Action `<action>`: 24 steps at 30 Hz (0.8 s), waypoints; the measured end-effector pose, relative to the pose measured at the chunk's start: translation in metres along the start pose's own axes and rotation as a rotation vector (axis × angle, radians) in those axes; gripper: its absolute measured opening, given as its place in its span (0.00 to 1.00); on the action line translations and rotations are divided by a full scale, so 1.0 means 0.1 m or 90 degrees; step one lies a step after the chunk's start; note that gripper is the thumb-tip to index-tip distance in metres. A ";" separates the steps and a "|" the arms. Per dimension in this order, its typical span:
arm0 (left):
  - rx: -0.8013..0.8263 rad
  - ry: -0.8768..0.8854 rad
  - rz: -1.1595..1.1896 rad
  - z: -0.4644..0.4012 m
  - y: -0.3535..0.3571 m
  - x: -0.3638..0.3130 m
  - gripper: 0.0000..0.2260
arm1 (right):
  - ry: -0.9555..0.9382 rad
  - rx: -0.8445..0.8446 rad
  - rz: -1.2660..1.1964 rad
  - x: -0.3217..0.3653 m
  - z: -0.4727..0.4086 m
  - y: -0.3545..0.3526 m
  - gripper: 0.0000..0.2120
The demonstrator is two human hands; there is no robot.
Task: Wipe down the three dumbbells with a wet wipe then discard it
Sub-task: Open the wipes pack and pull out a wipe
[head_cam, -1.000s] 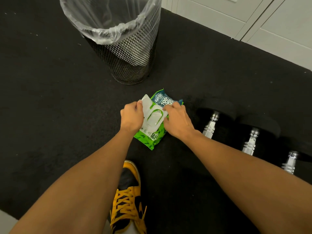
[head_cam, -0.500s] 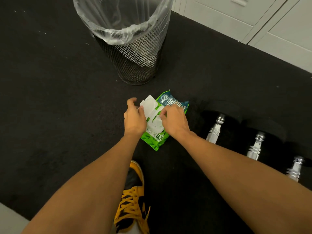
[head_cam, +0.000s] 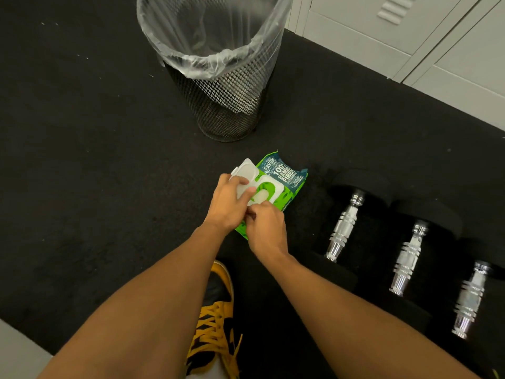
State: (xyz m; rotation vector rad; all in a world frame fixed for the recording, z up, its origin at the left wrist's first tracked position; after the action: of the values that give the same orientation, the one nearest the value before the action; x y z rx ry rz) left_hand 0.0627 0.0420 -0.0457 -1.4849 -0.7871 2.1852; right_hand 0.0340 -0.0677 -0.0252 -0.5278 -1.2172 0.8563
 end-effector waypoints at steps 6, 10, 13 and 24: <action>0.067 -0.003 -0.066 -0.02 0.04 0.06 0.22 | 0.012 0.020 -0.024 -0.13 -0.04 0.01 0.10; 0.077 0.011 -0.092 0.00 0.05 0.11 0.23 | 0.031 -0.018 0.000 -0.19 -0.29 -0.19 0.10; 0.079 0.019 -0.094 0.02 0.07 0.11 0.24 | -0.034 0.009 0.167 -0.18 -0.51 -0.27 0.11; 0.064 0.033 -0.088 0.04 0.10 0.15 0.24 | -0.129 0.051 0.409 -0.06 -0.61 -0.13 0.11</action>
State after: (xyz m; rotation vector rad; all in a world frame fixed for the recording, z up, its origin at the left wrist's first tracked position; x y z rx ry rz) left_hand 0.0535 0.0423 -0.0613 -1.3888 -0.7300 2.0456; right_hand 0.0953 -0.0755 -0.0364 -0.7993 -1.2014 1.5257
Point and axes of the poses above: each hand's wrist, its own z-axis away from the middle knuckle, its own y-axis out of the palm, x = y × z, the point moved 4 cm from there along -z, towards the middle knuckle, and after that the axes turned 5 degrees about -x, right-handed, at the moved point
